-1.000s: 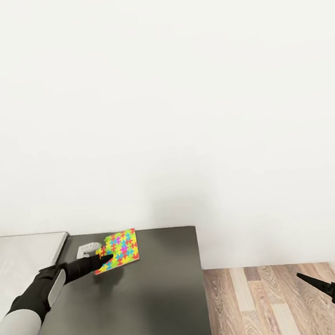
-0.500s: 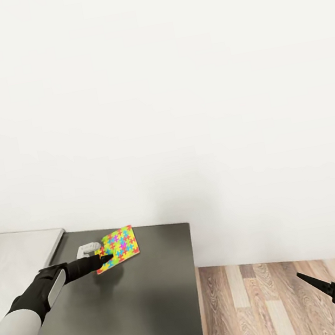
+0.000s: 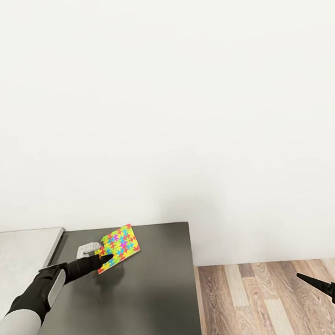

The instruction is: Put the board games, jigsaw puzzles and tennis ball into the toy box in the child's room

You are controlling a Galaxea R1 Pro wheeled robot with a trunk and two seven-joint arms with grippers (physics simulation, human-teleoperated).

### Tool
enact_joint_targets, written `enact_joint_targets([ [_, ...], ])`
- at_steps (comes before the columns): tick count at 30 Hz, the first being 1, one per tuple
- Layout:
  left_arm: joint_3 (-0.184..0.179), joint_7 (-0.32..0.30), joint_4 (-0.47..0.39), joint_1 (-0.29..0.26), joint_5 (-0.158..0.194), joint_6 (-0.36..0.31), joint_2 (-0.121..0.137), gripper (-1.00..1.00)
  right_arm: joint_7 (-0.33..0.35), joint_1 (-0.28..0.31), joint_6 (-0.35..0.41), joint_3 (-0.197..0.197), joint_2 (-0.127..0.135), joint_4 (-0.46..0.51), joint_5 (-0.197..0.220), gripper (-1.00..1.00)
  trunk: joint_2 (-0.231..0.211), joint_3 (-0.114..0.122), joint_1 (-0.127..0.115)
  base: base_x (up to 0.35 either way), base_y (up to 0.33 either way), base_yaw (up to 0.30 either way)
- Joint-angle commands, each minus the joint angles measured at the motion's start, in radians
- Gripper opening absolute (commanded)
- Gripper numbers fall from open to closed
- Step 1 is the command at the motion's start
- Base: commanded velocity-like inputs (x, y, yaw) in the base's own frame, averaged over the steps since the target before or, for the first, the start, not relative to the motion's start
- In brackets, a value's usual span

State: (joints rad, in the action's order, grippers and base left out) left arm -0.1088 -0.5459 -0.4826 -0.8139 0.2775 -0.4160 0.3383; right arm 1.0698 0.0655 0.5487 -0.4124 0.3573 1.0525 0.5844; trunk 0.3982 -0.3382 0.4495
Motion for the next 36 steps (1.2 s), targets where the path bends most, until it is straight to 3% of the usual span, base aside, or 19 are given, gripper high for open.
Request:
enact_joint_targets([
  [1,-0.005,0.001,-0.001,-0.001,0.01,-0.008,0.001,1.0,0.001,0.001,0.008,0.0,0.0,0.0,0.006,1.0,0.002,-0.002,0.001,-0.001,0.016,0.0],
  [36,0.003,0.001,-0.003,-0.001,0.014,-0.009,0.003,1.0,0.001,0.001,0.007,-0.002,0.0,0.003,0.005,1.0,0.002,-0.002,0.001,0.023,0.005,0.0],
])
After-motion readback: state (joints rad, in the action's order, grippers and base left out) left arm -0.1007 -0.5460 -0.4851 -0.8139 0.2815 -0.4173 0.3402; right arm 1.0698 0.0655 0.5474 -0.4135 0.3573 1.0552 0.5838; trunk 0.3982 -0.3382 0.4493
